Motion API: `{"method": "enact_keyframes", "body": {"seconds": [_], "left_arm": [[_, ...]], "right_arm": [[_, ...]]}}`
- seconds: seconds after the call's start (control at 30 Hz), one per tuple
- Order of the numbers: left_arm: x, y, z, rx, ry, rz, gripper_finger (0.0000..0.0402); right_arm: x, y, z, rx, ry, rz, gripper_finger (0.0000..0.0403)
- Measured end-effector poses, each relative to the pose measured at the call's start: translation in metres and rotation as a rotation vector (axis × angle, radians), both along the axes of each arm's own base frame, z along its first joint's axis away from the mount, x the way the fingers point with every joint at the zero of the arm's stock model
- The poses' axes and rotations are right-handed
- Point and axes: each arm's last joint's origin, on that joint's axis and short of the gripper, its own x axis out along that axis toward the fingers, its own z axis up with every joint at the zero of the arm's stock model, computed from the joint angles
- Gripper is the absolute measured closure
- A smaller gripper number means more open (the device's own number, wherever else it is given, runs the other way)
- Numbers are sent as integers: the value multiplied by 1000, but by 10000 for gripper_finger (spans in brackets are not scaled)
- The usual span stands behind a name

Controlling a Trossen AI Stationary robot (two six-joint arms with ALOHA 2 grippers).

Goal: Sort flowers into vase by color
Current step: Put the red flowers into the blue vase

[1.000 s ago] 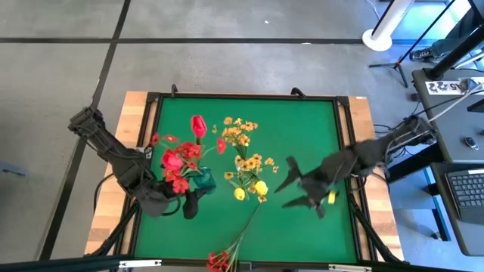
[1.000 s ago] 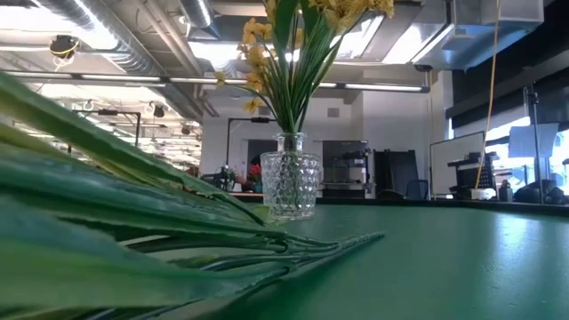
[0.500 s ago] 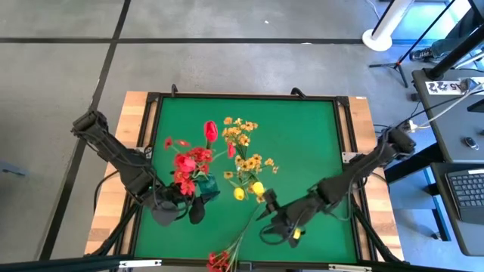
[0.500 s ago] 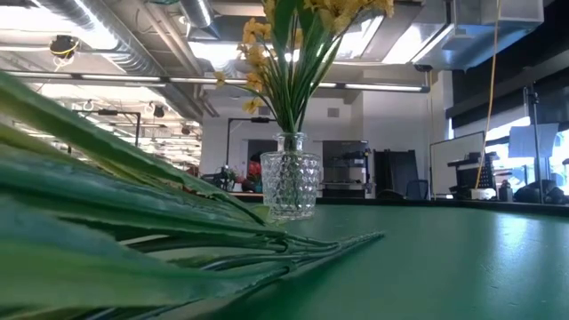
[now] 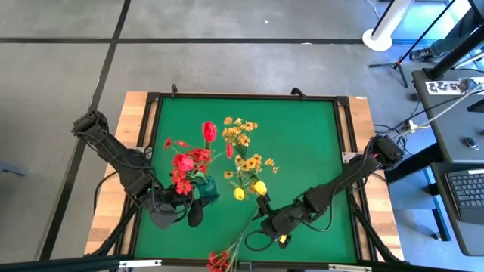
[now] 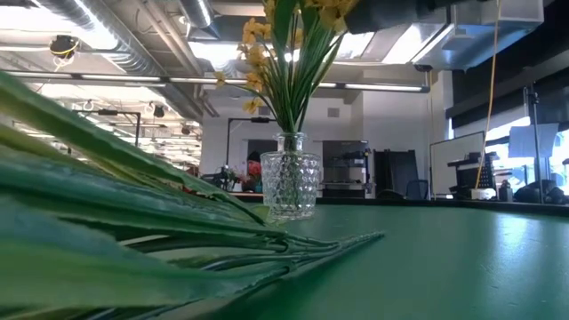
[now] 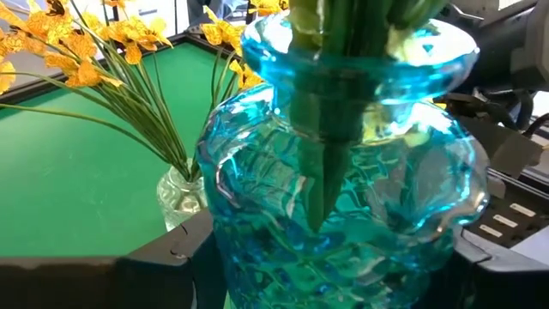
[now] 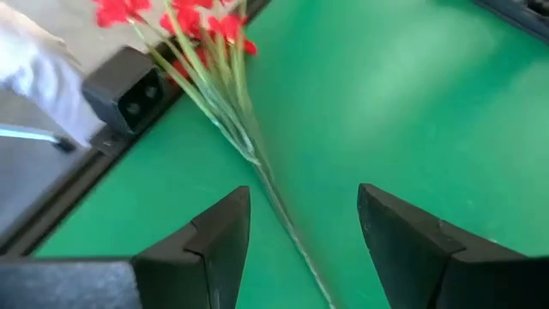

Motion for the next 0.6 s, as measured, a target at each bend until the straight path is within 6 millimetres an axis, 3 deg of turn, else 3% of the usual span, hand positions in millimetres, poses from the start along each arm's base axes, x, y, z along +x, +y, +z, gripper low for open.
{"method": "enact_keyframes", "body": {"seconds": [0.27, 0.47, 0.6], "left_arm": [[0, 0, 0, -6, 1, -5, 160], [0, 0, 0, -2, 5, -6, 160], [0, 0, 0, -1, 4, -6, 160]], "right_arm": [[-23, 13, 4, -181, 2, -52, 189], [-37, 43, 12, -19, 3, 50, 189], [-34, 54, 1, 10, -11, 86, 189]]}}
